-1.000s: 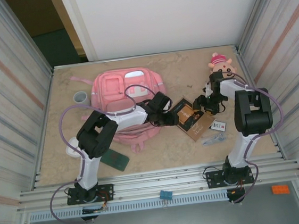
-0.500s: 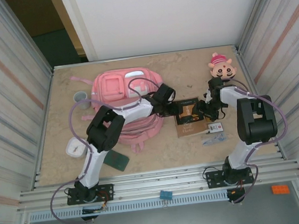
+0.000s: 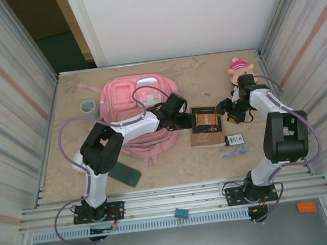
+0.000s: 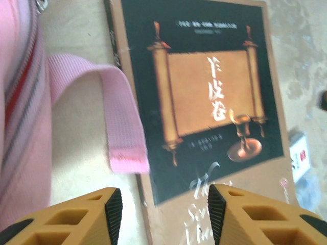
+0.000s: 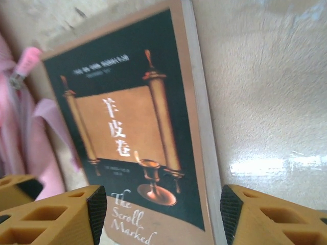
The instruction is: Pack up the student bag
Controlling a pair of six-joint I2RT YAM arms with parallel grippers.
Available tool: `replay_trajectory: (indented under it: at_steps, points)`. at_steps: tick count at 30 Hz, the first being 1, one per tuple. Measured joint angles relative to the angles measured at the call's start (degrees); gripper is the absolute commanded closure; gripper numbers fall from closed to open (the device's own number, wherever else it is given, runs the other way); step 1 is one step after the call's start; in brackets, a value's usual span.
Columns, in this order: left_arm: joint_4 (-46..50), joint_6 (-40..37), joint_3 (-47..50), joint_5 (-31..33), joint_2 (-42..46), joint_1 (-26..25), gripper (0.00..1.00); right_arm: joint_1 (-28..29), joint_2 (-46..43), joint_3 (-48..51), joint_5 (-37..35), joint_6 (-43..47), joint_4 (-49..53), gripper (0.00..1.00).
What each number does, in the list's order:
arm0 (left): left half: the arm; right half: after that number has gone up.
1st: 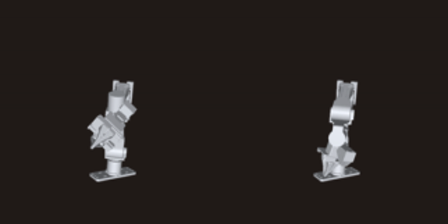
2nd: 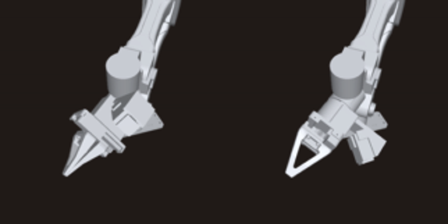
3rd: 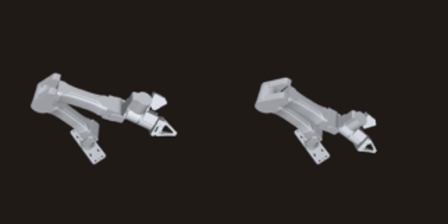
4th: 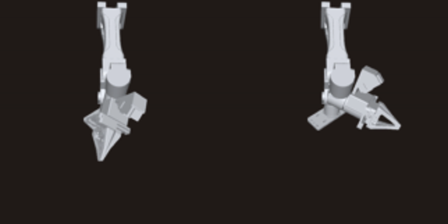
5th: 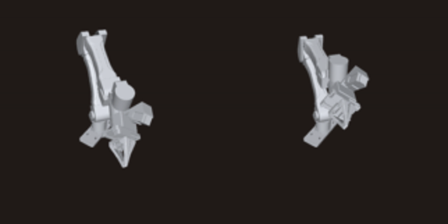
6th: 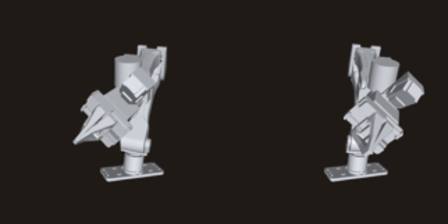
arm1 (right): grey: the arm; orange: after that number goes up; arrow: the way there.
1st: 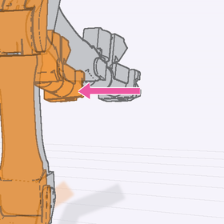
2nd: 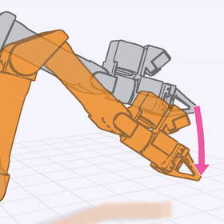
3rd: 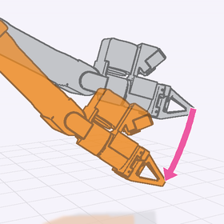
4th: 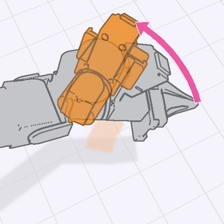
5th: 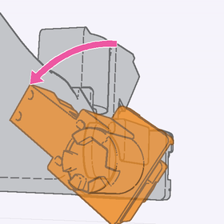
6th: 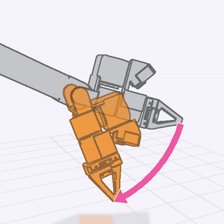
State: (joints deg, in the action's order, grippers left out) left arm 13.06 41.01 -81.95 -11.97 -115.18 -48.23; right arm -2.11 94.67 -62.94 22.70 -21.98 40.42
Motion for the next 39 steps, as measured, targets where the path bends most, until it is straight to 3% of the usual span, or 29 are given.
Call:
replay_trajectory:
  at_steps: [8, 14, 19, 34, 39]
  points:
    - [-1.2, 4.1, 2.2, -0.5, -0.5, -2.8, 0.53, 4.3, 5.9, -0.1, -8.1, 1.5, 1.2, 0.45]
    - [-1.0, 5.4, -1.4, -0.3, -6.4, -3.5, 0.53, 4.3, 7.3, -0.1, -8.9, 1.2, 1.2, 0.66]
    - [0.4, 5.6, -2.9, 1.1, -7.2, -3.9, 0.52, 3.9, 7.4, -0.1, -8.3, 1.0, 1.2, 0.75]
    - [0.9, 8.0, -4.0, -0.5, -6.3, -3.6, 0.52, 1.9, 6.7, 1.9, -4.3, 0.6, -0.7, 0.79]
    - [-4.1, 10.3, -2.3, -1.6, -3.9, -3.3, 0.53, 1.0, 5.4, 4.5, -1.4, -0.5, -3.6, 0.79]
